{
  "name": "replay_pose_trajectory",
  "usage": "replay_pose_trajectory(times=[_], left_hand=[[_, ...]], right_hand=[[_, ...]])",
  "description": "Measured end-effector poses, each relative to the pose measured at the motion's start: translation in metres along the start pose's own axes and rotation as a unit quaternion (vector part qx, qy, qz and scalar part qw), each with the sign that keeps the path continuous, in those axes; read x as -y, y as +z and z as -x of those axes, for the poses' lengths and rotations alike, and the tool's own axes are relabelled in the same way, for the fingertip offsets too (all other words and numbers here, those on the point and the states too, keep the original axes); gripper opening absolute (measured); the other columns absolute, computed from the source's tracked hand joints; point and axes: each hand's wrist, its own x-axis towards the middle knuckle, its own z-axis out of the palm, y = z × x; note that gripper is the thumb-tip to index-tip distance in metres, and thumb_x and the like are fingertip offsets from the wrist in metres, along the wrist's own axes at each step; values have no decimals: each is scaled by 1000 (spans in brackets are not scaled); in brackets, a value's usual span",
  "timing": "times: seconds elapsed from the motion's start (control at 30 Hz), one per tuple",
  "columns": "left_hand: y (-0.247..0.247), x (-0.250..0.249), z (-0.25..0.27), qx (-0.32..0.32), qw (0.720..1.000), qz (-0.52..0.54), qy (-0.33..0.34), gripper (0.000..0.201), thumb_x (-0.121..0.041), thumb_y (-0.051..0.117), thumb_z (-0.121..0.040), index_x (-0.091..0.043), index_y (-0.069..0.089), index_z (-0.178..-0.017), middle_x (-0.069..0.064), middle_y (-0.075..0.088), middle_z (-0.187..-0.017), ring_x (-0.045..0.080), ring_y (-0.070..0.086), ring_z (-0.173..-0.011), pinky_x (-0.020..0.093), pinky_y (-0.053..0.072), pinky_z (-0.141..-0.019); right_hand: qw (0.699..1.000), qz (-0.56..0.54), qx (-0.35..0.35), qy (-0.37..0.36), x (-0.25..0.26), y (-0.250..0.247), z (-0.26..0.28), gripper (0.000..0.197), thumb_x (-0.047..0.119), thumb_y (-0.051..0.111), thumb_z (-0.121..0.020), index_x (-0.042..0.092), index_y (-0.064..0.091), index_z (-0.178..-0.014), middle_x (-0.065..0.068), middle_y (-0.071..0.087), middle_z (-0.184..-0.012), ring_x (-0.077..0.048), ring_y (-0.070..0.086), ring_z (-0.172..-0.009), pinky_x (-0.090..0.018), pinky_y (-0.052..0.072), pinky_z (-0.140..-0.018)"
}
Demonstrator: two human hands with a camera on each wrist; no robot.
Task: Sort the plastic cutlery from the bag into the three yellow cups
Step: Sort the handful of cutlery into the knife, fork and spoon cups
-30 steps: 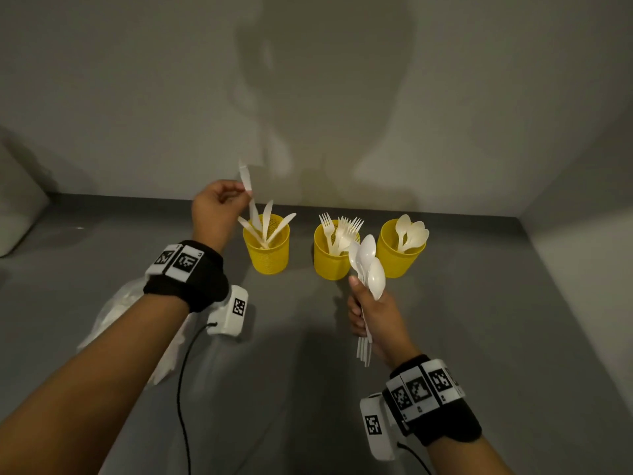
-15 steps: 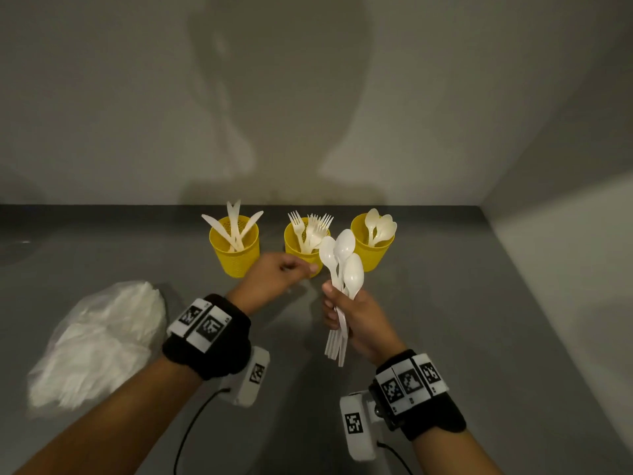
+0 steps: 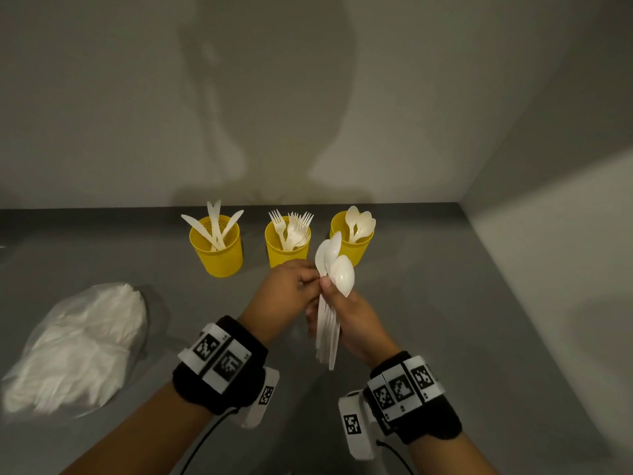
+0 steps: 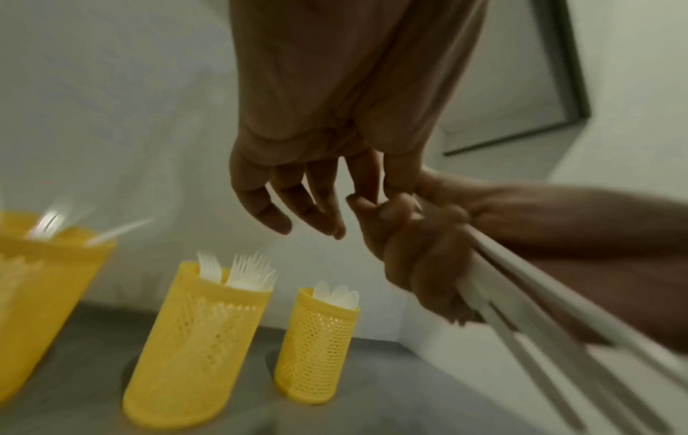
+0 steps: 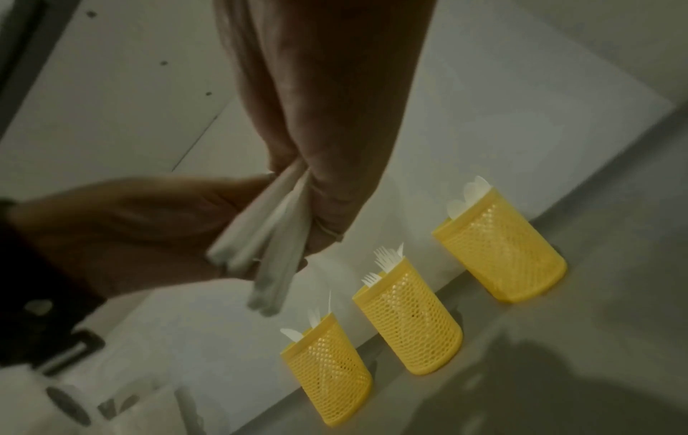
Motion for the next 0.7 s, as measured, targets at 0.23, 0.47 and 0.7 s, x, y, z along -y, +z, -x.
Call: replay_pose_trajectory(times=[0.23, 0.47, 0.7], left_hand=[[14, 9, 5, 14, 980, -197, -15, 85, -63, 19, -68, -19, 34, -139, 3, 32, -149, 25, 35, -132, 43, 32, -109], [-19, 29, 18, -56, 993, -61, -82, 42, -21, 55, -90, -15, 47, -131, 8, 51, -131, 18, 51, -112, 25, 36, -89], [-43, 64, 32, -125, 982, -1, -139, 24, -15, 52, -91, -21, 59, -113, -2, 60, -109, -10, 58, -80, 5, 42, -67]], right_hand=[[994, 17, -101, -29, -1, -7, -13, 29, 24, 47, -95, 9, 51, -71, -3, 49, -51, -10, 52, -42, -20, 47, -45], [965, 86, -208, -133, 37, -41, -82, 25, 23, 41, -99, 13, 46, -76, 7, 51, -52, -6, 54, -48, -26, 46, -55], [936, 142, -274, -170, 54, -50, -166, 31, 29, 53, -92, 6, 53, -113, -6, 62, -98, -21, 61, -97, -37, 50, -92]])
